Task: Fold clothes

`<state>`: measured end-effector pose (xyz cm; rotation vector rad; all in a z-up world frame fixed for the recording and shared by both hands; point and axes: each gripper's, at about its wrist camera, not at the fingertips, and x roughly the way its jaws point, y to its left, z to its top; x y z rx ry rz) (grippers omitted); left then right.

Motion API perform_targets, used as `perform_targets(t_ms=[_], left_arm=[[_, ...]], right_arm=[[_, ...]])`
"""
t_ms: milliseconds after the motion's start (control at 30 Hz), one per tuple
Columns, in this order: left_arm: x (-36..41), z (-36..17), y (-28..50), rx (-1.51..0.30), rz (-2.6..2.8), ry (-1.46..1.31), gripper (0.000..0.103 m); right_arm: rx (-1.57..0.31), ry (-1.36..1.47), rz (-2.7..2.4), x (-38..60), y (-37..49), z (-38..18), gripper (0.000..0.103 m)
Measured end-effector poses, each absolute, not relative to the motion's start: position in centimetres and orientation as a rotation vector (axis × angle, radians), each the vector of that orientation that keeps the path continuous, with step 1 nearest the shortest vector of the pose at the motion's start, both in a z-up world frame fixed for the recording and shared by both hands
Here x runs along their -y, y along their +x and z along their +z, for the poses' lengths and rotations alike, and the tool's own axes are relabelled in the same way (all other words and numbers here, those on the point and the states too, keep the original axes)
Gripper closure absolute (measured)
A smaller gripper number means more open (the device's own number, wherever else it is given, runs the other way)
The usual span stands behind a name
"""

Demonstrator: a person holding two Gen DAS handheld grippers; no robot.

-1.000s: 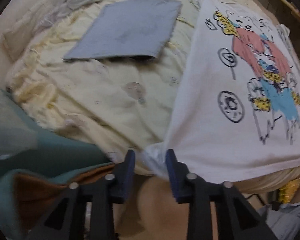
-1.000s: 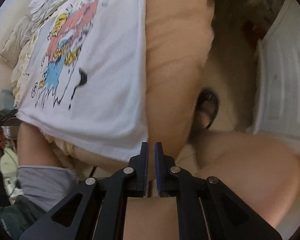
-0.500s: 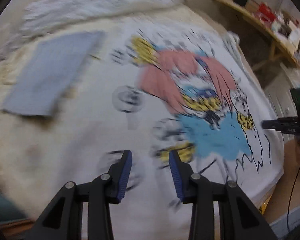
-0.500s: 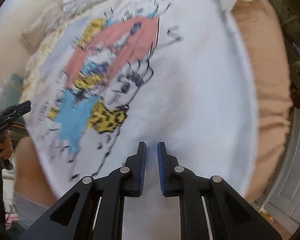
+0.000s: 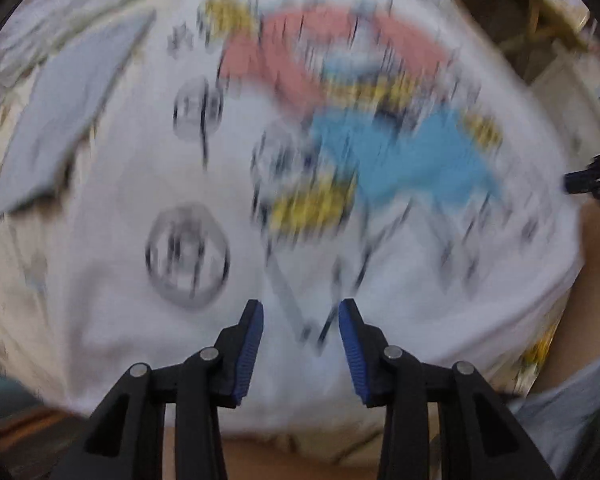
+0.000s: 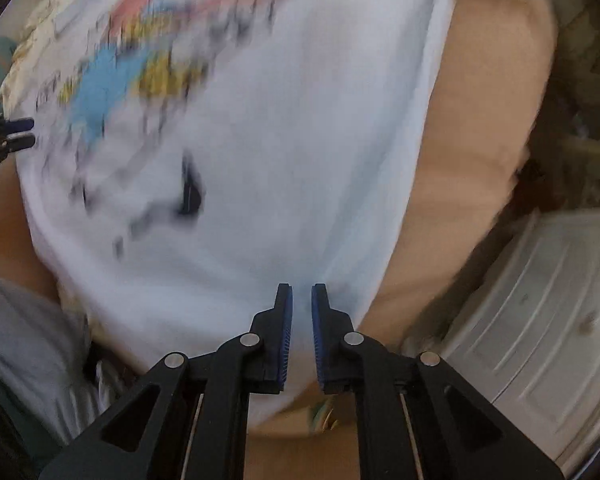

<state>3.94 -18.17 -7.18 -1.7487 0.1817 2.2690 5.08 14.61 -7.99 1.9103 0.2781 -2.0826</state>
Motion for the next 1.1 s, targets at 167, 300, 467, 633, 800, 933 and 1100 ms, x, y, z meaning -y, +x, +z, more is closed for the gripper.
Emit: perform_targets(t_ms=[167, 300, 467, 633, 800, 933, 1100], left_arm=[[12.7, -7.1, 0.7, -0.134, 2.332, -1.513, 0.06], [9.6, -11.3, -0.9, -0.197, 2.254, -1.636, 0.06], [9.0, -11.8, -1.1, -0.291, 2.17, -1.722, 0.06], [9.7, -11.8, -1.9, -0.244, 2.132, -1.782, 0.06], [9.3, -11.8, -1.1, -0.304, 2.209, -1.746, 0.06], [10.1, -11.7, -1.2, -0.251, 2.206, -1.744, 0.06], [10.8, -11.8, -2.3, -0.272, 2.105, -1.739, 0.06]], right_arm=[[-0.051, 1.643, -2.319, -14.7, -2.0, -5.5, 0.092], [-0.115, 1.608, -2.402, -14.3, -7.2, -8.8, 0.092], [-0.26, 1.787, -2.39, -17.5, -10.4, -12.1, 0.098], [-0.354, 2.002, -2.283, -19.3, -11.3, -11.3, 0.097], [-0.28, 1.913, -2.36, -19.1, -10.3, -8.8, 0.092], [-0.077, 1.7, -2.498, -19.1, -9.2, -4.9, 0.092], [0.025, 1.511, -2.583, -19.0, -11.9, -1.5, 0.092]])
